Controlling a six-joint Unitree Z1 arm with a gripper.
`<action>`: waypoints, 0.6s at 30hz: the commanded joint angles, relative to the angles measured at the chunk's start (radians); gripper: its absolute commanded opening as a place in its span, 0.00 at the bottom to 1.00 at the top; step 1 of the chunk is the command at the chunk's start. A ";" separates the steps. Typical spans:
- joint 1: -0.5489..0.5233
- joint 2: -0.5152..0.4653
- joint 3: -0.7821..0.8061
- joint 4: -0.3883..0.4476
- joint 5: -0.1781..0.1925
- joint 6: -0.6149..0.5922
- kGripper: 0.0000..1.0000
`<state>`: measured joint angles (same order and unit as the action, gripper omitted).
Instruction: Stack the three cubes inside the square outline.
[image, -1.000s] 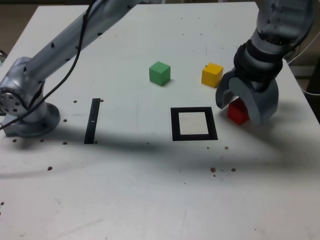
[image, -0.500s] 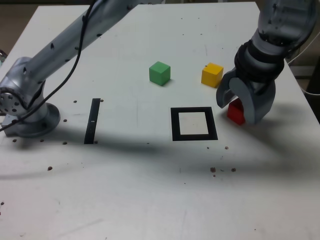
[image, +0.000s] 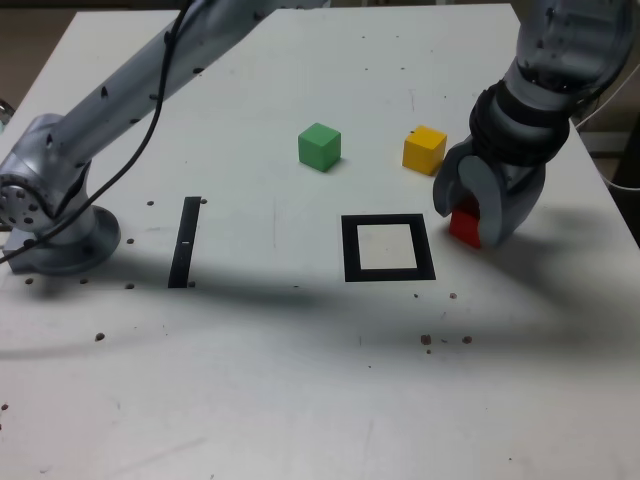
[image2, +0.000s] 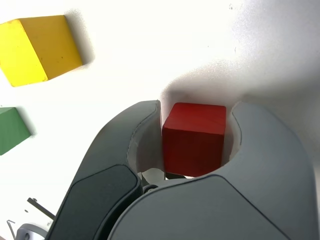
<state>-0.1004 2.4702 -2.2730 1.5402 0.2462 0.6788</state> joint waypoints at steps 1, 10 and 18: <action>-0.001 0.002 -0.003 0.005 0.001 -0.004 0.37; -0.001 -0.039 0.003 0.035 -0.004 -0.033 0.37; -0.001 -0.144 0.087 0.052 -0.037 -0.129 0.37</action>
<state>-0.1004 2.3642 -2.2085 1.5852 0.2181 0.5747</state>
